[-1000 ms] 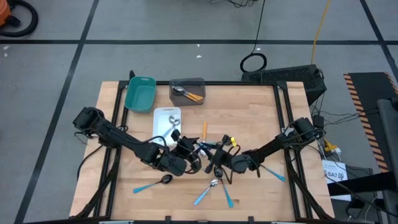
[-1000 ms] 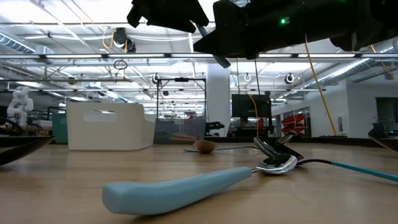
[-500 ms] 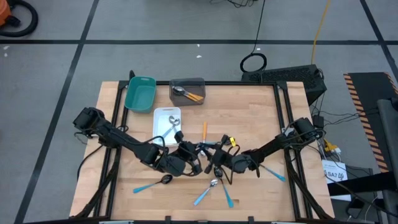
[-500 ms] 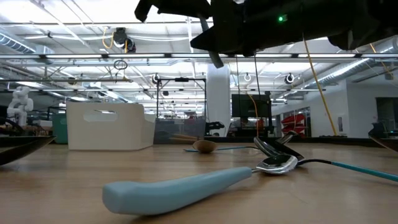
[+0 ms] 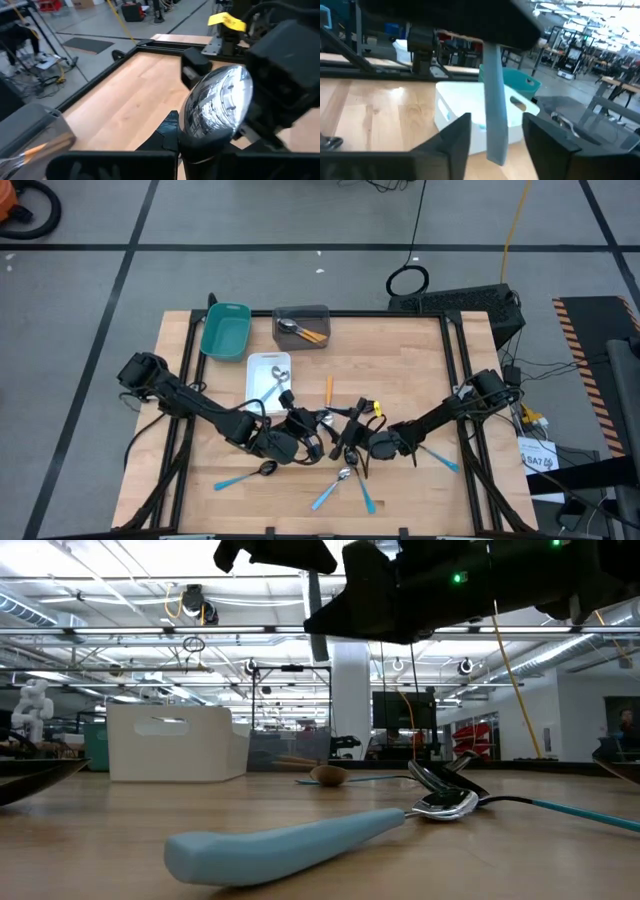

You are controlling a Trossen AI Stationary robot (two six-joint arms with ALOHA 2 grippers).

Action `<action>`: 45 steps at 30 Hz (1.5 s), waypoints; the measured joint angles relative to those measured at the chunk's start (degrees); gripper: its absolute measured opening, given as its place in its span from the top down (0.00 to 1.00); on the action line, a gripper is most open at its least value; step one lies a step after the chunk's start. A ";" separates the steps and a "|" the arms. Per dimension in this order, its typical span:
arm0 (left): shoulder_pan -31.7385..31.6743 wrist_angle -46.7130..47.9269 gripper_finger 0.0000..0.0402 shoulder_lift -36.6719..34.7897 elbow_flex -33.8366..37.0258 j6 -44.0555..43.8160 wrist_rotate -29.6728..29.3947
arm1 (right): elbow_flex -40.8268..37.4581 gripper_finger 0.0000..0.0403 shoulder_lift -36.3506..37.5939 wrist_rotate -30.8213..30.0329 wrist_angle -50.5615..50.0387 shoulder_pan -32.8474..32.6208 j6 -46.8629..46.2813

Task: Sort silverware by color (type)
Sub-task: Put the light blue spoon into the white bin

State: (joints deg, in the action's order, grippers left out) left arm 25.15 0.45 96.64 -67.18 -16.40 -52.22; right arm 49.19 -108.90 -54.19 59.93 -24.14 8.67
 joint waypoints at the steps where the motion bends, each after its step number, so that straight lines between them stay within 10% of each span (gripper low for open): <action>1: 0.00 -0.12 0.99 0.00 0.00 0.00 0.61 | 0.00 0.53 0.00 0.02 -1.00 0.00 -0.99; 11: 0.00 2.63 0.99 -0.02 -2.95 0.24 5.72 | -0.02 0.36 0.00 0.31 -11.24 0.00 -8.66; 30: 1.28 43.84 0.99 -0.16 -19.43 -9.12 7.88 | -0.02 0.36 0.00 0.44 -13.51 -3.40 -9.08; 45: -4.62 62.23 0.99 -13.18 -16.36 -14.40 11.41 | 0.00 0.36 4.90 0.42 -13.08 -9.34 -3.26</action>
State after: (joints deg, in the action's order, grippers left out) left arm 20.53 62.67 83.46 -83.54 -30.80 -40.81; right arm 49.19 -104.00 -53.78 46.85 -33.48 5.41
